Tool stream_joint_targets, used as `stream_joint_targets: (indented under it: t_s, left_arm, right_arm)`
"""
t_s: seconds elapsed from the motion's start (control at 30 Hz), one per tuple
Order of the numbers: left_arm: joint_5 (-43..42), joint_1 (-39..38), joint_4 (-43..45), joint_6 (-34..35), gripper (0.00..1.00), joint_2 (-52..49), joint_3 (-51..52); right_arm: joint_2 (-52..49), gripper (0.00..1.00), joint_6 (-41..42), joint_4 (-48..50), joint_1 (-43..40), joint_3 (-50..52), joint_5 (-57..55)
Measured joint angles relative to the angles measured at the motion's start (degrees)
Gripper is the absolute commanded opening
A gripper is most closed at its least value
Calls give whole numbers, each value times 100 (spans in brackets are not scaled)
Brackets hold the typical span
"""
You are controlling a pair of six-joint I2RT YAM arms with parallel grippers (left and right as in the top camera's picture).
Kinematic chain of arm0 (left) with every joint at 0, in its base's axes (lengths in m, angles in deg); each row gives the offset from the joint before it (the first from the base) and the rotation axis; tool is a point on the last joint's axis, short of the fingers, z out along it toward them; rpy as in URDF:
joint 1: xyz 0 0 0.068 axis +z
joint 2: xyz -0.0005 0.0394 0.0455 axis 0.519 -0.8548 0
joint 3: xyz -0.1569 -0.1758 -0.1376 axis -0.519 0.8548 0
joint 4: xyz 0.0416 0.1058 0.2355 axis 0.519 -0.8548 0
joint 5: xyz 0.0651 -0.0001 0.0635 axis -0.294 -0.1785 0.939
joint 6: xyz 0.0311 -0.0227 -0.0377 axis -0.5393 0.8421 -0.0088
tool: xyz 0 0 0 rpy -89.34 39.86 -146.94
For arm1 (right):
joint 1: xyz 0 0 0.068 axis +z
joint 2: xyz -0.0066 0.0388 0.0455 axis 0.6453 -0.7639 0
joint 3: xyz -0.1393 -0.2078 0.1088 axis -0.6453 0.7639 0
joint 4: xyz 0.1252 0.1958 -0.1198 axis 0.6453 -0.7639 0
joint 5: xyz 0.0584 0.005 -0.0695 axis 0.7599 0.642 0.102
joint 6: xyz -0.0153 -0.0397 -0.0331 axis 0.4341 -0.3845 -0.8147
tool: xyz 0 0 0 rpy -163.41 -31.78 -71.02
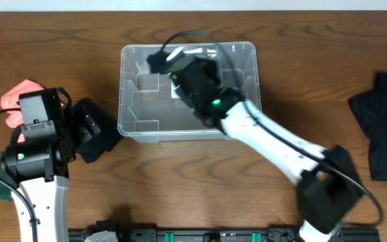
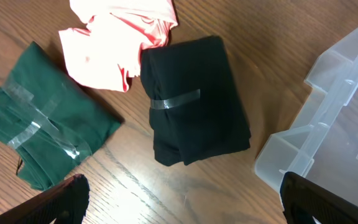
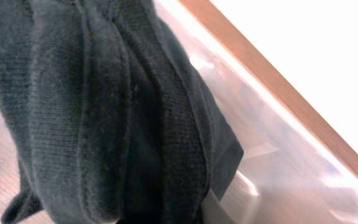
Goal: Pack container
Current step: 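Carry the black clothing into the bin and release it, then grasp more black clothing with the right gripper and drop it in bin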
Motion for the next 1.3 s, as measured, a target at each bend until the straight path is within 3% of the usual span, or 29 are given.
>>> stream_joint_targets:
  t_s: [0.03,0.07,0.13,0.17,0.43,0.67,0.83,0.97,1.1,1.3]
  left_arm:
    - [-13,4,-7,17,98,0,2]
    - [-15,9,-20,20,98,0,2]
    - [-20,9,-35,33,98,0,2]
    - [-22,9,-44,35,98,0,2]
    - [-61,9,-101,35,98,0,2]
    - [-83,9,-103,35,98,0,2]
    - [-98,9,-103,35,98,0,2]
    - [-98,9,-103,35,98,0,0]
    - [-101,9,-103,35,98,0,2]
    - [-101,9,-103,35,98,0,0]
  right_arm:
    - [-120,24,-22,129,57,0,20]
    - [-260,37,-28,256,114,0,50]
    - [-509,89,-92,476,223,0,90]
    - [-597,99,-109,525,254,0,109]
    - [-675,99,46,328,286,2,-415]
    - [894,99,466,-376,-107,33,-1423]
    - [2085,99,1425,-1904,-1602,-96,-1810]
    - [2068,99,1908,-3047,-3213,-39,-1923]
    - [1611,99,1985,-3318,-4505,466,-1873]
    - [763,99,1801,-3099,-5473,1534,-1768]
